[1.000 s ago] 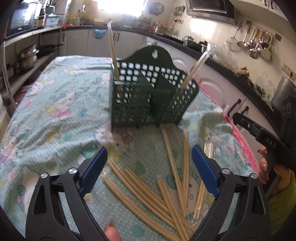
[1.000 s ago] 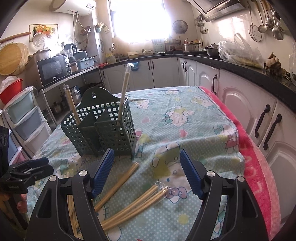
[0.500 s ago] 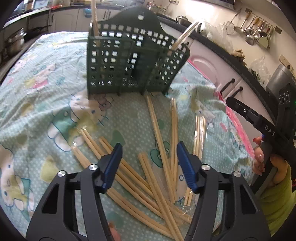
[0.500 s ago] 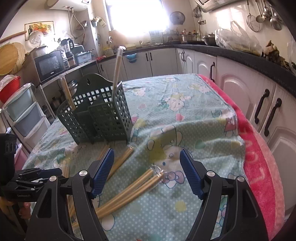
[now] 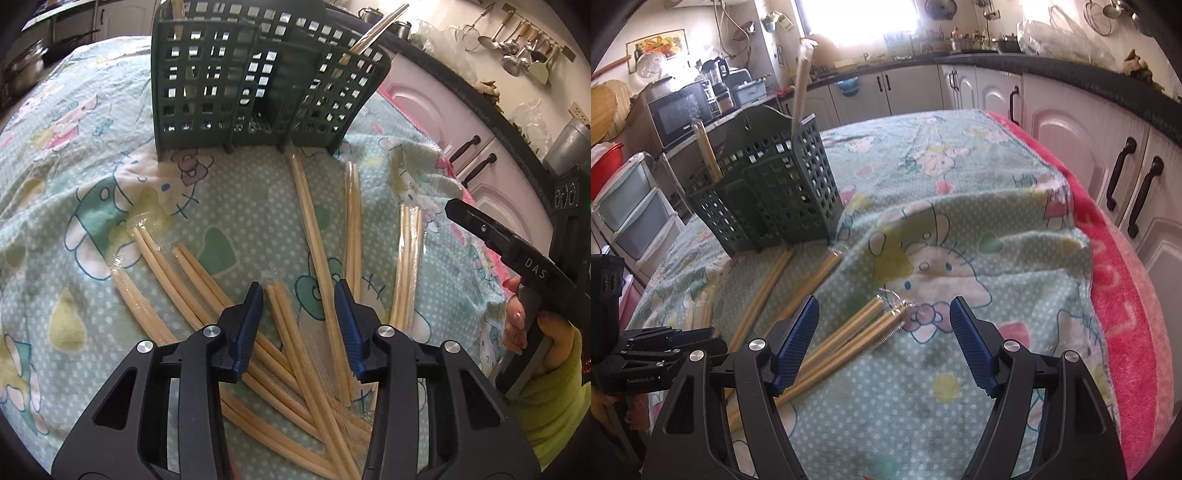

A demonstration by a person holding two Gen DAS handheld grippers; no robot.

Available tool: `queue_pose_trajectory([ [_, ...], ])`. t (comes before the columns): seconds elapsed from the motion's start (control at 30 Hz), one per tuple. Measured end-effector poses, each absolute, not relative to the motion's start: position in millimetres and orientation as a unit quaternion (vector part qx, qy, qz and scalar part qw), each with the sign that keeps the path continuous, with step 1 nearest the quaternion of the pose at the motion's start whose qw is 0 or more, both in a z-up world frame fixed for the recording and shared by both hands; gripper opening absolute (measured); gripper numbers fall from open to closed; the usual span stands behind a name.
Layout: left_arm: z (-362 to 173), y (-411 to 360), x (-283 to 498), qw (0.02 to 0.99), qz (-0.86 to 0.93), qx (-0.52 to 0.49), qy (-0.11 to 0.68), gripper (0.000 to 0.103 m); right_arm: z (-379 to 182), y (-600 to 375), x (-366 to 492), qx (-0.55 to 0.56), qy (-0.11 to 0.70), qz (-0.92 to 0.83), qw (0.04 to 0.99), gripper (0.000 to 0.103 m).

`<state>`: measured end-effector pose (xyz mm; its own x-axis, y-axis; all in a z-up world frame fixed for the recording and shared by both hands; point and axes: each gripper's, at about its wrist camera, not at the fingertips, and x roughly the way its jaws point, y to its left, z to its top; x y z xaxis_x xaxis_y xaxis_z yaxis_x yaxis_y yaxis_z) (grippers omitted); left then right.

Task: Organize utensils
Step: 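Close the left tool on another chopstick while the right tool grasps one too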

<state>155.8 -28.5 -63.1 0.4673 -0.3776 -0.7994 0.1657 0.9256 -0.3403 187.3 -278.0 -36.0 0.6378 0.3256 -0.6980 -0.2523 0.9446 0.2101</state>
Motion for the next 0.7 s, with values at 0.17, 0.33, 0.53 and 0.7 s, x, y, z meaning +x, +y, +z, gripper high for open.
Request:
queue_pose_trajectory([
  [0.17,-65.1,-28.3,160.5,0.848,-0.156,-0.114,0.493,0.023,-50.2,-280.7,200.5,0.066,0.427,0.169,0.886,0.061],
  [0.33,-66.3,-25.8,162.8,0.848,-0.152,-0.117,0.494,0.012,-63.6,-279.9,215.4,0.090,0.454,0.177,0.869,0.053],
  [0.53,-63.4,-22.7,164.3,0.851,-0.149,-0.121,0.489,0.010,-68.1,-279.9,221.9,0.095,0.458,0.172,0.867,0.044],
  [0.7,-54.8,-19.4,165.7,0.856,-0.149,-0.126,0.479,0.009,-68.4,-287.0,223.9,0.111,0.456,0.171,0.866,0.018],
])
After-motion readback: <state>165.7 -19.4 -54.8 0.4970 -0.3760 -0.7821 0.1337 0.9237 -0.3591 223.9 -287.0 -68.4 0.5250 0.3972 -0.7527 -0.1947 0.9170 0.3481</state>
